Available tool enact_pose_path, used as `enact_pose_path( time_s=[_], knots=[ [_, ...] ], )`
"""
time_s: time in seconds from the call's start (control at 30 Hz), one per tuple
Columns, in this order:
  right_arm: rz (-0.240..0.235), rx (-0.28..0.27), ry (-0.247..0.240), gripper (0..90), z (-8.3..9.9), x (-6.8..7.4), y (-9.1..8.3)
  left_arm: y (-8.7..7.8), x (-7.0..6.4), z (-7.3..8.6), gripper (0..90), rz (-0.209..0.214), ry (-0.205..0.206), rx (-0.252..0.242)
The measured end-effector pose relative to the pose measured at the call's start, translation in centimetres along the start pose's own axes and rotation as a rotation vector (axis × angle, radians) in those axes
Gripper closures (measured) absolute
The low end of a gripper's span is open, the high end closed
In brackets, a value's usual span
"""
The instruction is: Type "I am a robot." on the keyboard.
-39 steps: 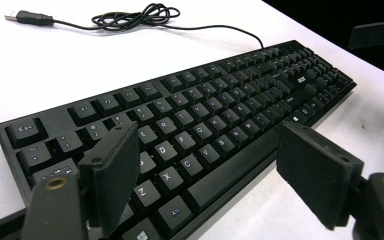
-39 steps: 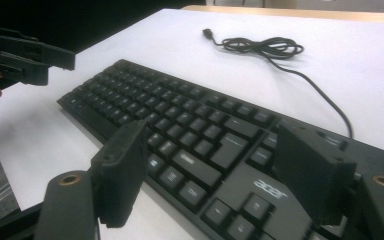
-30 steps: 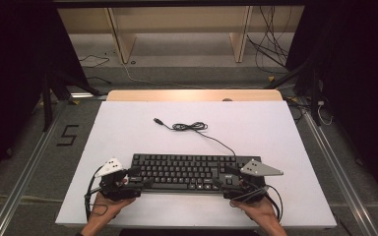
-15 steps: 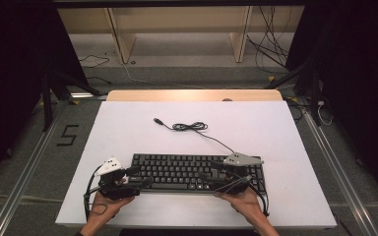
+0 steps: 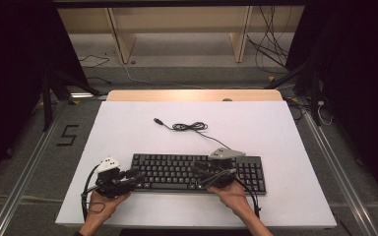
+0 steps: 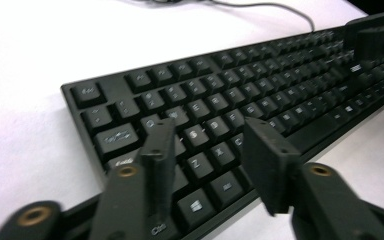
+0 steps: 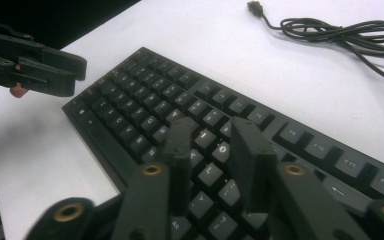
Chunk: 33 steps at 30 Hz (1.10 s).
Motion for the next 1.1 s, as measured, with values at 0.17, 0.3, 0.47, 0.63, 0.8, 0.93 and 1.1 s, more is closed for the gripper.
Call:
enact_pose_path(
  time_s=[0.17, 0.3, 0.47, 0.63, 0.8, 0.93, 1.1],
  knots=[
    [0.001, 0.012, -0.002, 81.6, -0.1, 0.2, 0.8, 0.1, 0.6, 0.4, 67.8, -0.027, 0.002, 0.028],
    [0.003, 0.026, -0.004, 89.1, -0.2, 0.3, 1.8, 0.1, 1.0, 0.7, 80.4, -0.044, 0.009, 0.049],
    [0.009, 0.047, -0.003, 90.0, 0.0, 0.4, 2.7, 0.3, 1.4, 1.0, 88.6, -0.055, 0.011, 0.071],
    [0.013, 0.059, -0.006, 90.0, 0.1, 0.4, 3.4, 0.4, 1.5, 1.1, 88.9, -0.059, 0.017, 0.082],
    [0.015, 0.074, -0.006, 90.0, 0.3, 0.5, 4.2, 0.5, 1.6, 1.3, 88.9, -0.060, 0.014, 0.097],
    [0.021, 0.086, -0.006, 90.0, 0.4, 0.5, 4.8, 0.5, 1.7, 1.4, 88.9, -0.062, 0.013, 0.102],
    [0.029, 0.098, -0.008, 90.0, 0.5, 0.4, 5.3, 0.5, 1.9, 1.5, 88.9, -0.067, 0.010, 0.111]
  ],
)
Point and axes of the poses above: each handheld gripper's, and its own axes: y roughly forward along the jaws, z roughly out of its underside, x roughly to its left, the point moved 10 cm from there along y, roughly forward along the jaws, and after that the axes turned 1 degree about z, right-handed, at the moved point
